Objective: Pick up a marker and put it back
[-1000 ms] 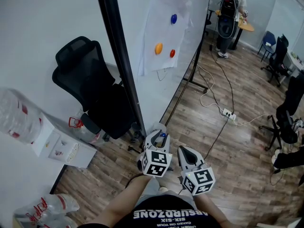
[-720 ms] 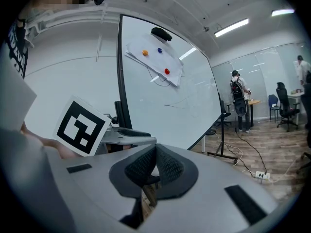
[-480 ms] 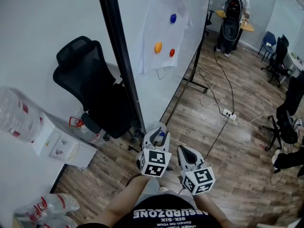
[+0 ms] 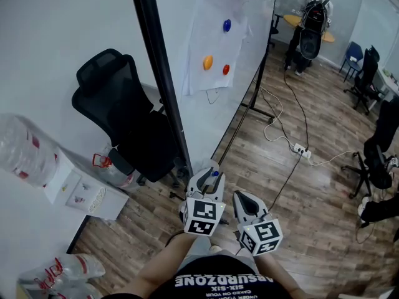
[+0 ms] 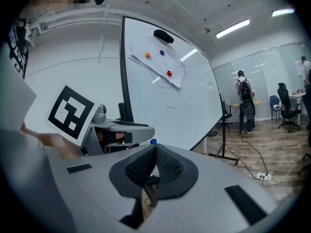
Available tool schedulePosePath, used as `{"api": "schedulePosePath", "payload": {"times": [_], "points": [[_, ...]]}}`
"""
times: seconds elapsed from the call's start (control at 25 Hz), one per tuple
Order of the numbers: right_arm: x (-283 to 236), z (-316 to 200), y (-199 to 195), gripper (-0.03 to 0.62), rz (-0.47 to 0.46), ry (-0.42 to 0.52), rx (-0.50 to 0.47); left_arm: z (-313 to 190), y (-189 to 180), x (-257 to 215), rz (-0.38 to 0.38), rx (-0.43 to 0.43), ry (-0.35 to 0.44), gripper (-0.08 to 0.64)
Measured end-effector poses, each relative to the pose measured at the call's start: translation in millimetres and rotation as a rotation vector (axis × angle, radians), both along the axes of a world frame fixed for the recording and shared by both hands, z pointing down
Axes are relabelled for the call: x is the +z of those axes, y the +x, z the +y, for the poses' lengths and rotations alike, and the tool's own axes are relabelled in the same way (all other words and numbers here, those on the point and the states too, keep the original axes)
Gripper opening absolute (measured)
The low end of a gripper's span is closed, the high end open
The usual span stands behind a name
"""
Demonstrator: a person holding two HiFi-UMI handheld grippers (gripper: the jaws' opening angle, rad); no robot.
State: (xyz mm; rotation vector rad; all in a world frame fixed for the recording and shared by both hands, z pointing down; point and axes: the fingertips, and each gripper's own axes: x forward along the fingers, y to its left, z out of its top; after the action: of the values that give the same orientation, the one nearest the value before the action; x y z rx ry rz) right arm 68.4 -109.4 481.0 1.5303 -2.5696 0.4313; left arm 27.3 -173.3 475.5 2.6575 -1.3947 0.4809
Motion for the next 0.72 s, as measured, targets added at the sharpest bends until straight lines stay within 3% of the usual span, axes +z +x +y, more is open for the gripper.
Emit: {"api": "schedulePosePath", "payload": {"times": [0.4, 0.72], "points": [[-4, 7, -5, -0.002, -0.003, 0.013, -0.009, 16, -9, -1, 0.016, -0.014, -0.010, 0.103], [-8, 14, -13, -0.002, -0.002, 0.022, -0.023, 32, -14, 4, 0.016, -0.004, -0.029, 0.031]]}}
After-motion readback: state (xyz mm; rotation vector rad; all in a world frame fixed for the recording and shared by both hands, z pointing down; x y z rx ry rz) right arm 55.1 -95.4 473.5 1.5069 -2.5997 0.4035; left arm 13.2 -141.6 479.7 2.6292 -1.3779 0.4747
